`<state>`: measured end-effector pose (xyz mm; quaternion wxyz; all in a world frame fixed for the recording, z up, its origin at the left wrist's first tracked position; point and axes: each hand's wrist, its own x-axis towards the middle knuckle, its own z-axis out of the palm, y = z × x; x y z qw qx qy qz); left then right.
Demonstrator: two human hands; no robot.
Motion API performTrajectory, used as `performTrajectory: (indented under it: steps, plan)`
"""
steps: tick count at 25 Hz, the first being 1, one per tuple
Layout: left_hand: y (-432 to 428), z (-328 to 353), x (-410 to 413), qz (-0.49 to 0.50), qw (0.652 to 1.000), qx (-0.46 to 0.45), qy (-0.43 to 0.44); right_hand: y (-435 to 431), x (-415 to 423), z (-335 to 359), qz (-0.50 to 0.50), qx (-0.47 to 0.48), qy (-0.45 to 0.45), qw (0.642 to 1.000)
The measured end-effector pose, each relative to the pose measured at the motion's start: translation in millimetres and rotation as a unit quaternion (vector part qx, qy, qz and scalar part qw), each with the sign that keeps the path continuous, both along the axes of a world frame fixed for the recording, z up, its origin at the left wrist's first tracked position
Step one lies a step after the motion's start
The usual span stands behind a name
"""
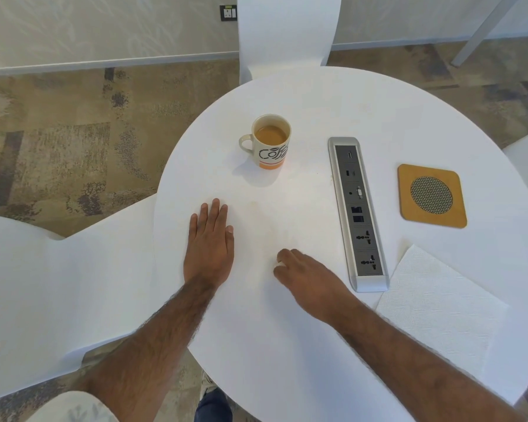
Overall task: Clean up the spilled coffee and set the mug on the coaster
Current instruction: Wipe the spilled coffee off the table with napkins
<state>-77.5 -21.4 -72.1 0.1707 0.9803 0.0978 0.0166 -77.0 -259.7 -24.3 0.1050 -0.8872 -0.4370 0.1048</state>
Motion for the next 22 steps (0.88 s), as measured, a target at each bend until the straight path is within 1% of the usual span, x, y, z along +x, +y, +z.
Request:
performTrajectory:
  steps: [1, 2, 3, 4, 5, 6, 7, 9, 10, 11, 14, 16, 17, 19, 22]
  plan:
    - [0, 0, 0, 0.000, 1.000, 0.000, 0.000, -3, 6, 0, -0.043, 0.016, 0.024, 0.999]
    - [1, 0, 0, 0.000, 1.000, -0.001, 0.001, -6, 12, 0, -0.112, 0.040, 0.061, 0.991]
    - [1, 0, 0, 0.000, 1.000, -0.004, 0.002, -9, 19, 4, -0.207, 0.071, 0.110, 0.970]
    - [1, 0, 0, 0.000, 1.000, -0.006, 0.003, -13, 28, 7, -0.303, 0.096, 0.155, 0.935]
    - [1, 0, 0, 0.001, 1.000, -0.008, 0.003, -18, 35, 10, -0.385, 0.125, 0.194, 0.893]
    - [1, 0, 0, 0.001, 1.000, -0.009, 0.003, -24, 40, 13, -0.449, 0.164, 0.244, 0.843]
    - [1, 0, 0, 0.002, 1.000, -0.010, 0.004, -31, 42, 17, -0.493, 0.226, 0.302, 0.784]
    - [2, -1, 0, 0.002, 1.000, -0.011, 0.005, -48, 37, 28, -0.533, 0.339, 0.401, 0.664]
    - [2, -1, 0, 0.003, 1.000, -0.009, 0.005, -56, 31, 33, -0.539, 0.366, 0.436, 0.621]
    - [2, -1, 0, 0.002, 1.000, -0.008, 0.005, -65, 23, 37, -0.539, 0.374, 0.463, 0.596]
    - [1, 0, 0, 0.002, 1.000, -0.008, 0.006, -96, -13, 35, -0.535, 0.362, 0.517, 0.562]
    - [1, 0, 0, 0.001, 1.000, -0.005, 0.003, -113, -41, 34, -0.534, 0.343, 0.536, 0.557]
    - [0, -1, 0, -0.001, 1.000, -0.004, 0.001, -120, -53, 35, -0.539, 0.329, 0.535, 0.561]
    - [1, -2, -1, -0.002, 1.000, 0.000, -0.008, -132, -72, 35, -0.552, 0.296, 0.517, 0.584]
    - [0, -3, -1, -0.006, 1.000, 0.006, -0.015, -144, -87, 33, -0.545, 0.225, 0.489, 0.643]
